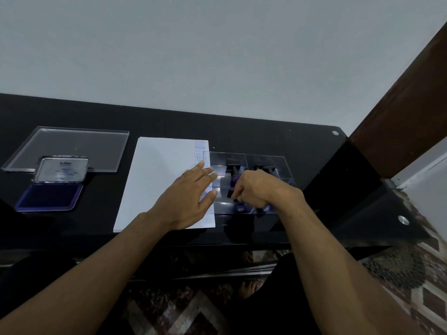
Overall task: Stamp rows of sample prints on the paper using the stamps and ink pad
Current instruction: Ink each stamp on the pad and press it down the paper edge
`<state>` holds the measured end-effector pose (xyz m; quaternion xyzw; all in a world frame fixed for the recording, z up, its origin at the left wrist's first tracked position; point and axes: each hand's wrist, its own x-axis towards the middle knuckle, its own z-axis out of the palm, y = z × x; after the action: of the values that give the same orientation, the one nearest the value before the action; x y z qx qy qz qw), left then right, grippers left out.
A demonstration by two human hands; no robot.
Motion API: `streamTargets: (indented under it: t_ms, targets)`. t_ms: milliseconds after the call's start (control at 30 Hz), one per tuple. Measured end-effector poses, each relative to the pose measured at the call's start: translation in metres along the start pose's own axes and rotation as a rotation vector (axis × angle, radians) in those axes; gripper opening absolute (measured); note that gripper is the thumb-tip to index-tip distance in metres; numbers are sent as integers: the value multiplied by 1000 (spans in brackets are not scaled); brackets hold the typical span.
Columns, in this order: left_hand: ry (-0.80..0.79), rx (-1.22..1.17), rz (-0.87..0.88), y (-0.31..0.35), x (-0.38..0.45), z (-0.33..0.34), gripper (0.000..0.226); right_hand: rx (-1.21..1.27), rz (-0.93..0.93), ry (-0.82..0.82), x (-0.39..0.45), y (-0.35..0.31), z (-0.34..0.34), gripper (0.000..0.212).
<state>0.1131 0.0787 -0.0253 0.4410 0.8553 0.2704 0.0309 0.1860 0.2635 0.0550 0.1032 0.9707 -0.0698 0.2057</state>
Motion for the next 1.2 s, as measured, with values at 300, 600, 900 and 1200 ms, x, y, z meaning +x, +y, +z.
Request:
streamTargets:
  t_ms: [300, 600, 900, 1200]
  targets:
    - [-4, -3, -3, -3, 3, 6, 66, -7, -58, -85, 5, -1, -3, 28]
    - [23, -21, 4, -1, -2, 4, 63, 190, 17, 160, 7, -1, 6, 16]
    - [26, -29, 8, -1, -2, 4, 62, 268, 10, 391, -1, -7, 23, 16]
    - [30, -12, 12, -3, -2, 7, 55, 350, 50, 631, -7, -9, 38, 22]
